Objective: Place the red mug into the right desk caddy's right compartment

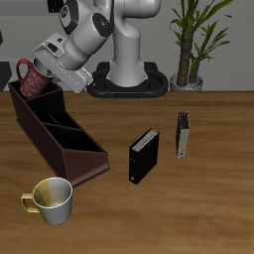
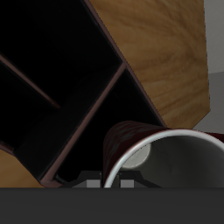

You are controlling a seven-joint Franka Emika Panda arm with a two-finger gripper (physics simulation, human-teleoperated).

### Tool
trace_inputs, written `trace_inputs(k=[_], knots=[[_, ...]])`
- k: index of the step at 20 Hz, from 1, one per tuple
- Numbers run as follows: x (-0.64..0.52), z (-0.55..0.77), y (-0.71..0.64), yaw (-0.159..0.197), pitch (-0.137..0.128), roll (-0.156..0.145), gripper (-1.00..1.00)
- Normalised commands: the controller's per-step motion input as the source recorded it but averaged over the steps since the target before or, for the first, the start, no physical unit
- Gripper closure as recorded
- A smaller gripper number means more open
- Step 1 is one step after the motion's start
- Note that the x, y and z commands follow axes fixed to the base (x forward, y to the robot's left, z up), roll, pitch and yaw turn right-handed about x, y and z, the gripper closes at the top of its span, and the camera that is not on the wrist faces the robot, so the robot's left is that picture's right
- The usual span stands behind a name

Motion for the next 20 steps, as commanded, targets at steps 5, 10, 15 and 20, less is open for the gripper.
trace_inputs(k=[5, 10, 15, 20], knots=[[-0.1, -0.38, -0.09, -0.023, 0.055, -0.023, 1.0], [-0.15, -0.49, -0.18, -0.007, 0.095, -0.046, 1.0], [-0.15, -0.26, -0.17, -0.048, 0.071, -0.067, -1.0], [-0.05, 0.01, -0.04, -0.015, 0.004, -0.02, -1.0]])
